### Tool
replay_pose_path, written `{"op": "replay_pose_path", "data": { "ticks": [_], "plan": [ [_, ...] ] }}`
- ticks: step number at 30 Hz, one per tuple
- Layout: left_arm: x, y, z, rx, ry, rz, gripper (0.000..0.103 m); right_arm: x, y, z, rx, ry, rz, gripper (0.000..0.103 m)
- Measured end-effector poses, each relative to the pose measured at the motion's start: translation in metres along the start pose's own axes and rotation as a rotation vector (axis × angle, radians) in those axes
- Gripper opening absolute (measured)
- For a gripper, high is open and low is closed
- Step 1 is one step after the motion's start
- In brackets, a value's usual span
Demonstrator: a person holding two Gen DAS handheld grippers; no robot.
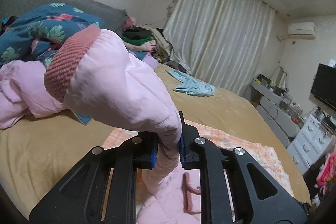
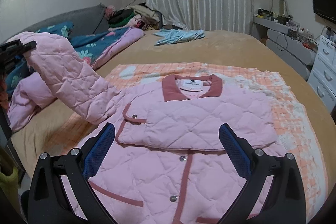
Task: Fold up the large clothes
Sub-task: 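Lift the sleeve with the left tool and carry it toward the jacket body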
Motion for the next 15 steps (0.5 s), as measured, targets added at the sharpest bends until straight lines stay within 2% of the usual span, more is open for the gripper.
{"op": "replay_pose_path", "data": {
  "ticks": [15],
  "plan": [
    [-0.002,0.021,-0.079,0.145,0.069,0.019,0.009,-0.038,0.012,-0.05,0.095,0.036,-0.048,0.099]
  ]
}}
Point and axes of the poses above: each gripper's, at about its wrist camera, not at the fingertips, and x roughly the way its jaws point, z to its left, y to its underside, the point moved 10 cm from there along x, roughly the way its jaws point, and after that the axes turned 7 degrees about -y, right-handed, at the moved point
